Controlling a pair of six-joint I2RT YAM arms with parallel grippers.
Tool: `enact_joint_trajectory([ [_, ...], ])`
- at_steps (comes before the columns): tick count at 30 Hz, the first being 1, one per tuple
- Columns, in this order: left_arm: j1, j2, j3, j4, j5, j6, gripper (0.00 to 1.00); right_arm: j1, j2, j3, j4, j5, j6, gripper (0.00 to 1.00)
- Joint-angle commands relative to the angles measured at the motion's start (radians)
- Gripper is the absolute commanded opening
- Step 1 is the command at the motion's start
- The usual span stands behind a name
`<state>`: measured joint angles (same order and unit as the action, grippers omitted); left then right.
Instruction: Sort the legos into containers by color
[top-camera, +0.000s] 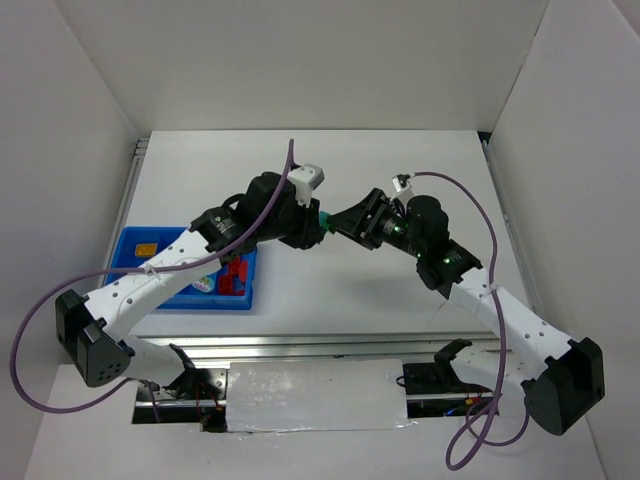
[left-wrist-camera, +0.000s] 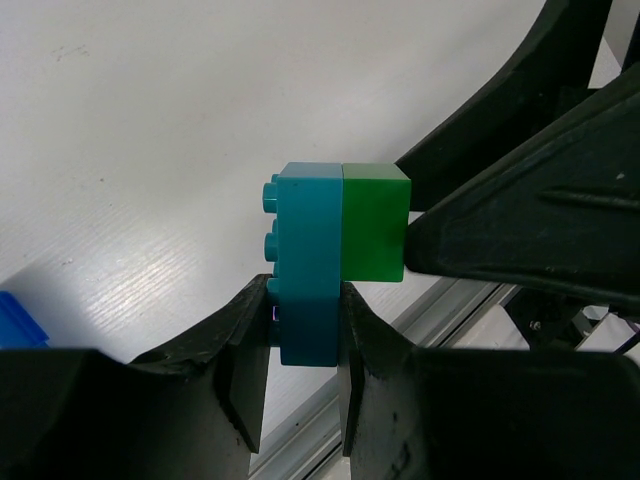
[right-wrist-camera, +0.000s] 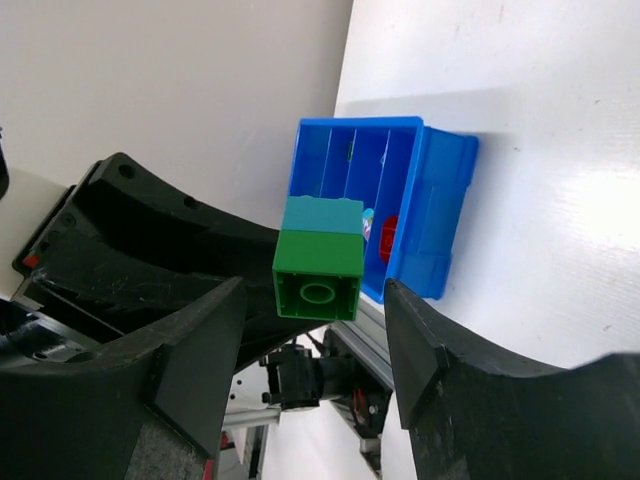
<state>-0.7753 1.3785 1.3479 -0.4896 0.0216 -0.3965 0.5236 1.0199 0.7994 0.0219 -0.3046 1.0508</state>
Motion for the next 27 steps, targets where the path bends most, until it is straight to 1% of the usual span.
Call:
enact_joint_trajectory([
  [1,-0.005,-0.042,0.020,0.025,0.018,-0.010,0.00,0.036,0.019,0.072,0.006,0.008,-0.014,0.64],
  [5,-0.010,-0.050,0.019,0.028,0.032,-0.004,0.00,0.052,0.045,0.080,0.021,0.016,-0.009,0.58],
  [6,-0.010,-0.050,0.019,0.028,0.034,-0.001,0.00,0.056,0.048,0.083,0.023,0.021,-0.009,0.44],
  [8,-0.010,-0.053,0.019,0.025,0.034,0.001,0.00,0.058,0.057,0.096,0.016,0.031,-0.014,0.21],
  [9,-0.010,-0.056,0.017,0.022,0.029,0.001,0.00,0.059,0.060,0.104,0.006,0.036,-0.017,0.03],
  [10,-0.010,-0.058,0.014,0.020,0.021,-0.001,0.00,0.061,0.063,0.112,-0.013,0.041,-0.023,0.00],
  [11,-0.010,-0.064,0.013,0.020,-0.012,-0.004,0.00,0.061,0.065,0.121,-0.014,0.050,-0.035,0.00],
  [13,-0.010,-0.068,0.010,-0.001,-0.032,-0.004,0.00,0.058,0.054,0.121,-0.045,0.065,-0.052,0.00],
  [14,-0.010,-0.073,0.010,-0.007,-0.084,-0.001,0.00,0.059,0.040,0.113,-0.051,0.080,-0.075,0.00],
  [15,-0.010,-0.078,0.005,-0.013,-0.101,0.002,0.00,0.058,0.033,0.106,-0.054,0.085,-0.087,0.00],
  [16,-0.007,-0.087,0.000,-0.020,-0.121,0.002,0.00,0.056,0.013,0.083,-0.045,0.085,-0.106,0.00],
  [17,0.001,-0.090,-0.004,-0.020,-0.136,0.004,0.00,0.053,0.000,0.064,-0.028,0.062,-0.157,0.00],
  [18,0.010,-0.094,-0.015,-0.024,-0.155,0.001,0.00,0.052,-0.010,0.048,0.021,0.042,-0.184,0.00],
  [20,0.054,-0.108,-0.029,-0.030,-0.146,-0.004,0.00,0.046,-0.046,-0.006,0.061,-0.008,-0.250,0.00],
  [24,0.116,-0.140,-0.076,-0.032,-0.126,-0.007,0.00,0.035,-0.110,-0.068,0.105,-0.014,-0.284,0.00],
  [27,0.157,-0.159,-0.092,-0.055,-0.137,-0.011,0.00,0.027,-0.129,-0.066,0.058,0.010,-0.294,0.00],
])
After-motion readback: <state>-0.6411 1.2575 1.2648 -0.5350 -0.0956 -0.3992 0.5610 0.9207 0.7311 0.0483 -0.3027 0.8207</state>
